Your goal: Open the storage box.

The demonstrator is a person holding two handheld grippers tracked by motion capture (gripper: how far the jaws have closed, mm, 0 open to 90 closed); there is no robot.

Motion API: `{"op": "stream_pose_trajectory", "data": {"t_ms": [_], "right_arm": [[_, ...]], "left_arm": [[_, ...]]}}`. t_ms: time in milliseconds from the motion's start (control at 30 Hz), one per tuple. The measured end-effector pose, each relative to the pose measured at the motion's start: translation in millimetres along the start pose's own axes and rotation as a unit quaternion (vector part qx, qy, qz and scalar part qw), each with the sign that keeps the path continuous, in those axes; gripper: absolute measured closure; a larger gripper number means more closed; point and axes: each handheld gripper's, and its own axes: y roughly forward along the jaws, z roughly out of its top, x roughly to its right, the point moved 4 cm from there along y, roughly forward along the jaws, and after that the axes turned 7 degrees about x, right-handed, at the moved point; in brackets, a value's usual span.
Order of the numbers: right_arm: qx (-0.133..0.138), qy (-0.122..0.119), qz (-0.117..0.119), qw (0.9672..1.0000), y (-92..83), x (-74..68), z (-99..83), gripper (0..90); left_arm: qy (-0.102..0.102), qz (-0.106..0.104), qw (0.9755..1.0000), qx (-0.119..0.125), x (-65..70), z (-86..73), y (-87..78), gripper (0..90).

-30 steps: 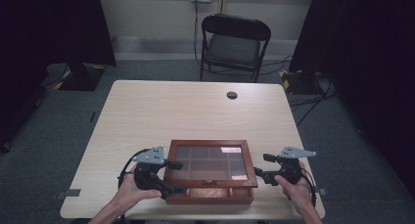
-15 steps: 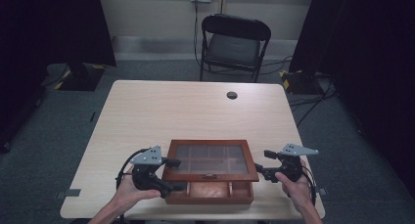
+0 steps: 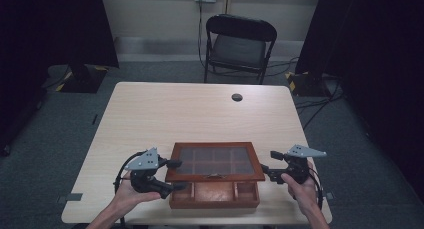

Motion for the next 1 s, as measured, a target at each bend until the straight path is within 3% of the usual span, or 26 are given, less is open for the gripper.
{"op": "stream_pose_trajectory", "data": {"t_ms": [133, 267, 433, 800, 1000], "right_arm": [[0.001, 0.001, 0.0, 1.0, 0.5, 0.9, 1.4, 19.9], [0.004, 0.005, -0.004, 1.0, 1.6, 1.5, 2.7, 19.8], [0.008, 0.004, -0.002, 1.0, 3.1, -0.8, 6.8, 19.9], [0.016, -0.006, 0.005, 0.9999, 5.7, -8.1, 14.9, 20.1], [0.019, -0.009, 0.009, 0.9997, 8.4, -11.8, 18.8, 20.1]], "left_arm": [[0.008, 0.012, 0.9999, 0.004, -1.5, -0.8, -6.2, 24.4], [-0.005, 0.021, 0.9997, 0.012, -6.6, -1.6, -11.2, 19.0], [0.004, 0.029, 0.9994, 0.016, -5.6, 0.8, -11.4, 18.7], [0.001, 0.041, 0.999, 0.018, -10.0, 5.2, -10.0, 17.6], [0.006, 0.053, 0.9985, 0.007, -15.4, 6.6, -9.2, 17.8]]}}
